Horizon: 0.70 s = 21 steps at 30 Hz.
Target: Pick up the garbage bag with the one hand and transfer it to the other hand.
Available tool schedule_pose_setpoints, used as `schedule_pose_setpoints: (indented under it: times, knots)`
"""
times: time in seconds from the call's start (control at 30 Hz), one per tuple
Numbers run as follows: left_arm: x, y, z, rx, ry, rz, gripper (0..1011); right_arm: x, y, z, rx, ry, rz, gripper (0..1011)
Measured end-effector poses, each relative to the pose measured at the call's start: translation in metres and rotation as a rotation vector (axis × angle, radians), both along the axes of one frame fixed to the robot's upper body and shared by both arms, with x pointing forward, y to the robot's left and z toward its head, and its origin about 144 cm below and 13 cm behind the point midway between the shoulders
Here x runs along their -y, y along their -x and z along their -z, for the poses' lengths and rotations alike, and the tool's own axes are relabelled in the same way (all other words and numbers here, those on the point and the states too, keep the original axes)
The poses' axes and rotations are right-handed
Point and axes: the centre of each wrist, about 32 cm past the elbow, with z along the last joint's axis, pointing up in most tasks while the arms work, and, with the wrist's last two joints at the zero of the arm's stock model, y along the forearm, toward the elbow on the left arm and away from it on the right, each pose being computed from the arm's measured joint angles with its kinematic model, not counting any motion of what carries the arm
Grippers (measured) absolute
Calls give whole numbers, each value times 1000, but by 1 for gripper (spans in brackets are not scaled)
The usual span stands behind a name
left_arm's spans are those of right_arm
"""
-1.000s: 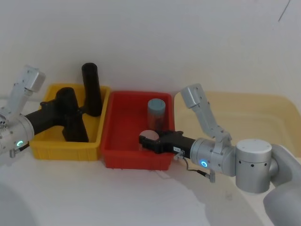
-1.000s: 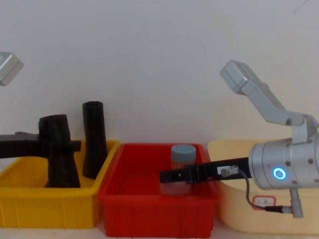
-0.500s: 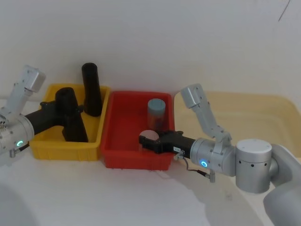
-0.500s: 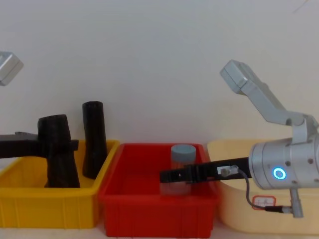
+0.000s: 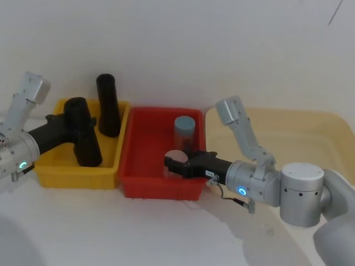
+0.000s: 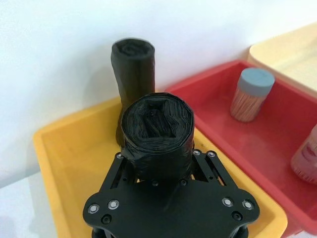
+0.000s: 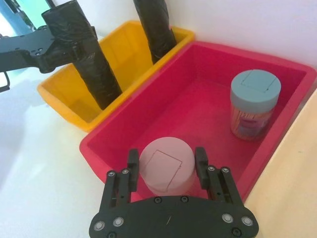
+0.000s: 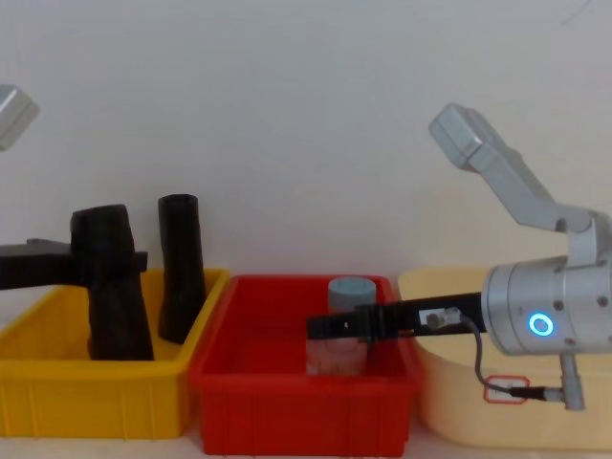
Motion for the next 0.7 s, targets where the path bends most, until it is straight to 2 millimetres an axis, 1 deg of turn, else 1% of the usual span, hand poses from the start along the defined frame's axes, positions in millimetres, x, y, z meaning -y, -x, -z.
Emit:
schedule_pose_setpoints:
  times: [0.37, 0.57, 0.7]
  knots:
    - [3, 0, -11, 30, 56, 11, 391, 4, 4, -11, 35, -39, -3, 659]
    - [7, -1, -20, 53, 76, 30, 391, 10, 7, -25, 87, -66, 11, 659]
    - [10, -3, -28, 73, 88, 45, 391, 18, 9, -37, 130, -79, 35, 659]
